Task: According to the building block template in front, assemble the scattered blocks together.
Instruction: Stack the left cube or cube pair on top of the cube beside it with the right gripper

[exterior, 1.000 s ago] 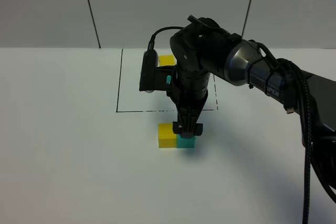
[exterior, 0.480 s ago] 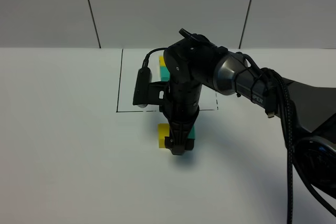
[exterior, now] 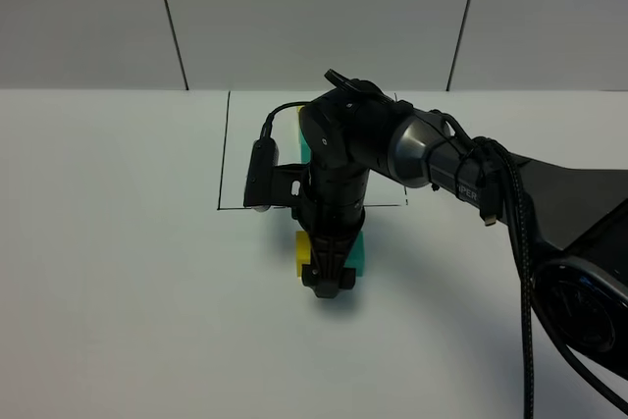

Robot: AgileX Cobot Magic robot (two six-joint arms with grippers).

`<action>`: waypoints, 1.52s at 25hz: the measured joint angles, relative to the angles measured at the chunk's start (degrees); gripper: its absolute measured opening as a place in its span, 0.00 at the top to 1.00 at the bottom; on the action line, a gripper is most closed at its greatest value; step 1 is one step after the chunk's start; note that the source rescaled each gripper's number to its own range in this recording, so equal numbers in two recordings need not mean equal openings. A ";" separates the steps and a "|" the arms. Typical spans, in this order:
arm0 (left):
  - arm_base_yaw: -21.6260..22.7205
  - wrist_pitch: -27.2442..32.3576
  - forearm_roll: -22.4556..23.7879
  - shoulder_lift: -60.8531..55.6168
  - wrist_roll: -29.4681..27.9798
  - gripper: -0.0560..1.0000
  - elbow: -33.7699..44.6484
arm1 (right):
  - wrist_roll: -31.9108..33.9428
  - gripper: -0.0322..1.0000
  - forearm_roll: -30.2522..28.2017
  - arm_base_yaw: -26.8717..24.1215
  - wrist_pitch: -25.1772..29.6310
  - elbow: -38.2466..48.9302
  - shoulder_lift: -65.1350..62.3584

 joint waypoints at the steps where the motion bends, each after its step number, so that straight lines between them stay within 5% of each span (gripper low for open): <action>1: 0.00 0.00 0.00 0.00 0.00 0.37 0.00 | 0.00 0.00 0.00 0.00 -0.24 0.00 0.00; 20: 0.00 0.00 0.00 0.00 0.00 0.37 0.00 | 0.00 0.02 -2.17 0.00 -0.89 -0.11 3.55; 32: 0.00 0.00 0.00 0.00 0.00 0.37 0.00 | 0.00 0.34 -2.01 0.00 -1.79 -0.11 3.55; 38: 0.00 0.00 0.00 0.00 0.00 0.37 0.00 | 0.00 0.38 -1.95 0.00 -2.08 -0.11 3.55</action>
